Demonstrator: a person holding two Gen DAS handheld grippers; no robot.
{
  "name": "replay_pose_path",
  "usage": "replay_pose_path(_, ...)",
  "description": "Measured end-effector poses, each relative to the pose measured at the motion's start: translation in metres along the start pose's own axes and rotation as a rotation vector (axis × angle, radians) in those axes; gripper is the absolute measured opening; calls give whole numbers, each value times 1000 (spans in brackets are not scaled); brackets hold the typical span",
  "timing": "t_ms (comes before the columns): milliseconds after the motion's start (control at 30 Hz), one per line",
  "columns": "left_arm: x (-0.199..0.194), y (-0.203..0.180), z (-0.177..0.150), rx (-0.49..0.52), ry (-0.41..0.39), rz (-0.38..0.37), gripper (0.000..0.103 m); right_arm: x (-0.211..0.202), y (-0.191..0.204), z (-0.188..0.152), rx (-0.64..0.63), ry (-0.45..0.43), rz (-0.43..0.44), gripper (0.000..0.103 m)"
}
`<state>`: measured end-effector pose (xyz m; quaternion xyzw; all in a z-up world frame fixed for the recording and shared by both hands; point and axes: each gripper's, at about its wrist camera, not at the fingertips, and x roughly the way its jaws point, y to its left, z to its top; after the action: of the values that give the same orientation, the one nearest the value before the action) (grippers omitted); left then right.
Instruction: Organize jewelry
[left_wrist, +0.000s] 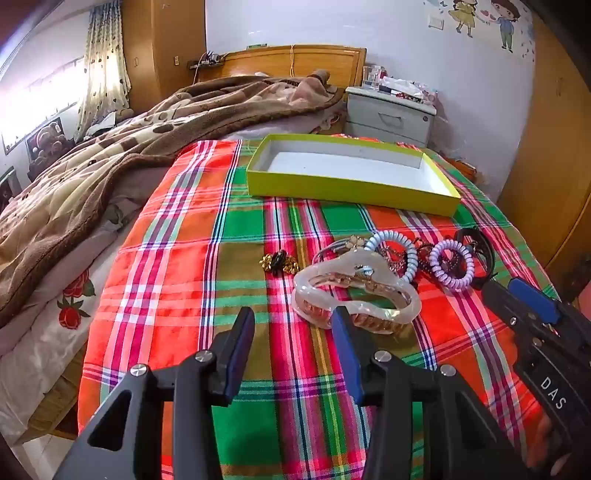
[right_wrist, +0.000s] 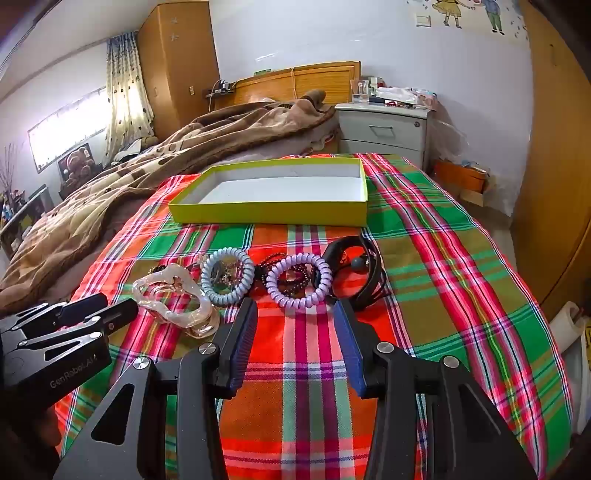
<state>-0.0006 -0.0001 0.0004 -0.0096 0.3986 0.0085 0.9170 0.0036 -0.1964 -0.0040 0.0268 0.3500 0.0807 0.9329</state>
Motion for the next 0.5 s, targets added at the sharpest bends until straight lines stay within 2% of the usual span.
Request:
replay_pose_path(100, 1, 0, 1, -6, 36, -7, 45, 2, 2, 0, -9, -1, -3, 44)
replay_pose_path(500, 5, -8, 9, 0, 36, 1, 45, -6, 4, -6, -22, -28, -13, 44)
